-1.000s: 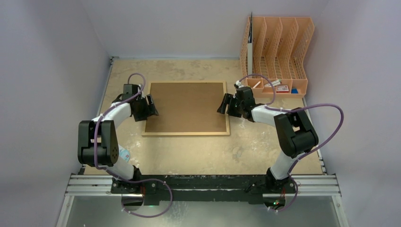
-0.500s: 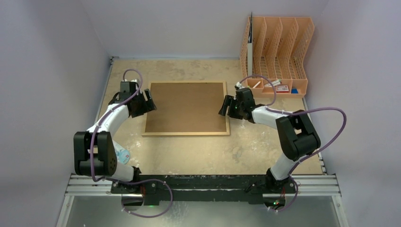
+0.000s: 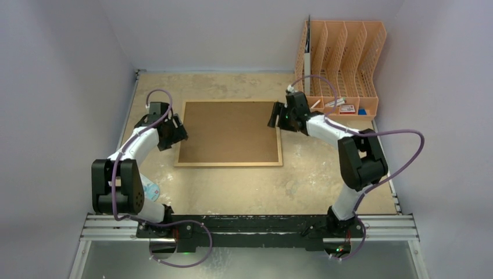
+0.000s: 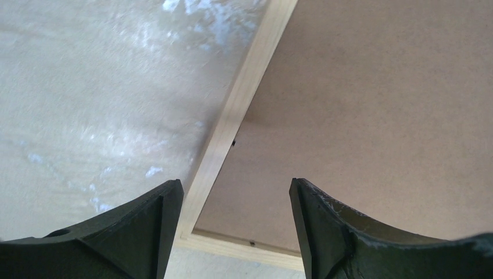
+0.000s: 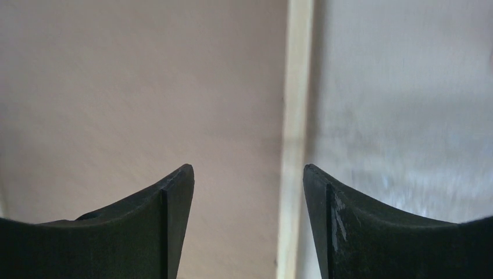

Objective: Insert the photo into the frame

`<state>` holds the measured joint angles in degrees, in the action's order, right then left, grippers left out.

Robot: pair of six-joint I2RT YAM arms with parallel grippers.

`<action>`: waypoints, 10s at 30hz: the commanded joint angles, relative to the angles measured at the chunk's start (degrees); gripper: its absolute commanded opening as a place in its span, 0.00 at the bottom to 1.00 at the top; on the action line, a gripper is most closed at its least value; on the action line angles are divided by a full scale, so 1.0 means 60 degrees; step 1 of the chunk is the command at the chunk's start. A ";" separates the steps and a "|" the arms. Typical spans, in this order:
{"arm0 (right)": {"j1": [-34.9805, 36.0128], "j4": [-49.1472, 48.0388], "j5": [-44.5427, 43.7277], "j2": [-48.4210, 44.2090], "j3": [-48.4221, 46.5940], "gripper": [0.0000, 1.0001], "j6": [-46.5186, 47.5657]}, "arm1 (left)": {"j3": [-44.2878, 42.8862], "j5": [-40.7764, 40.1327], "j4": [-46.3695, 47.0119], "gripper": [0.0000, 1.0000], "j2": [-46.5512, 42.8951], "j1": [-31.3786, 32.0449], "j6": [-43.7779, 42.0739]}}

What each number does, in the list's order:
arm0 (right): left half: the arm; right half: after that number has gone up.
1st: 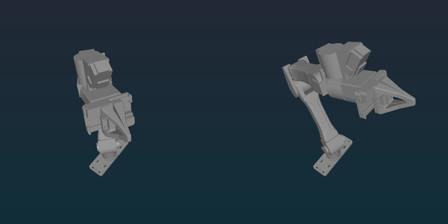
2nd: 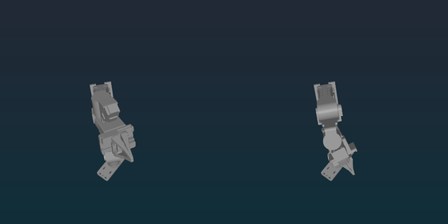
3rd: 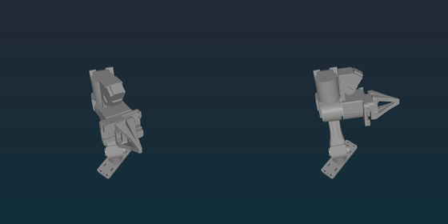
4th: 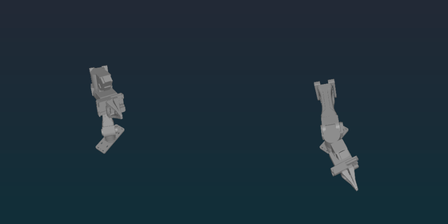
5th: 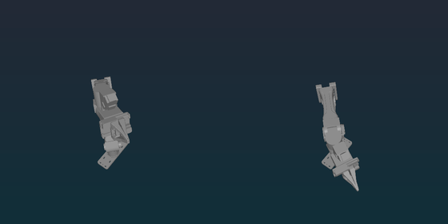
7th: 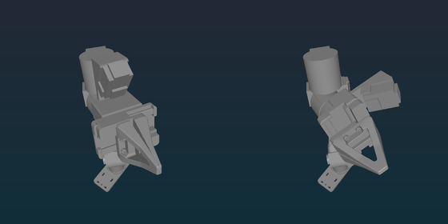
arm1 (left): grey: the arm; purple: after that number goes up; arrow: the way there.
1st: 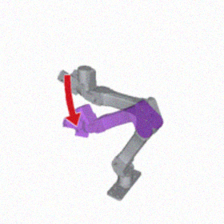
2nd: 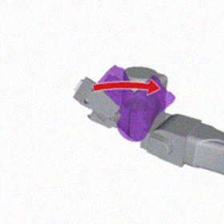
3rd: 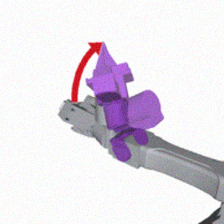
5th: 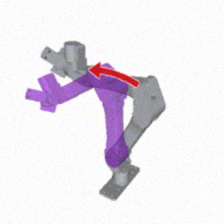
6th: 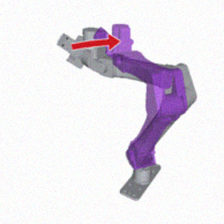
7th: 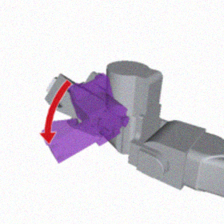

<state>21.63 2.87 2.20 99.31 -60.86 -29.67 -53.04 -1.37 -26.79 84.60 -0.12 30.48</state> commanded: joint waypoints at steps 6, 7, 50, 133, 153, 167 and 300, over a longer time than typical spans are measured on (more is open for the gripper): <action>0.0027 -0.0683 -0.0555 0.2655 -0.4931 0.73 0.0932 | 0.0957 0.0396 -0.1523 0.71 -0.1857 0.0057 0.1619; 0.0064 -0.0689 -0.0428 0.3197 -0.5695 0.72 0.1043 | 0.1163 0.0562 -0.1558 0.71 -0.2136 0.0138 0.1718; 0.0614 -0.1100 -0.0409 0.4075 -0.6017 0.74 0.2653 | 0.3846 0.1312 0.2062 0.72 -0.2564 0.2071 0.3818; 0.2451 -0.0751 0.1150 -0.2088 0.0202 0.60 0.0405 | -0.0243 0.3792 0.1471 0.74 0.2018 0.0300 0.0141; 0.5164 -0.7313 0.4333 0.1870 0.0108 0.09 -0.4443 | 0.2192 0.5067 0.1825 0.32 0.0491 0.0307 0.0869; 0.5247 -0.6010 0.3663 0.3200 -0.0928 0.12 -0.4600 | 0.2190 0.4313 0.1281 0.10 0.1140 0.0337 0.0470; 0.4699 -0.7343 0.4413 0.3895 -0.0595 0.00 -0.4042 | 0.2643 0.4242 0.1113 0.01 0.0988 0.0326 0.0479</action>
<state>49.50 -42.24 28.27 123.37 -62.76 -54.46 -39.83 29.17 -15.44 88.88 1.52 34.87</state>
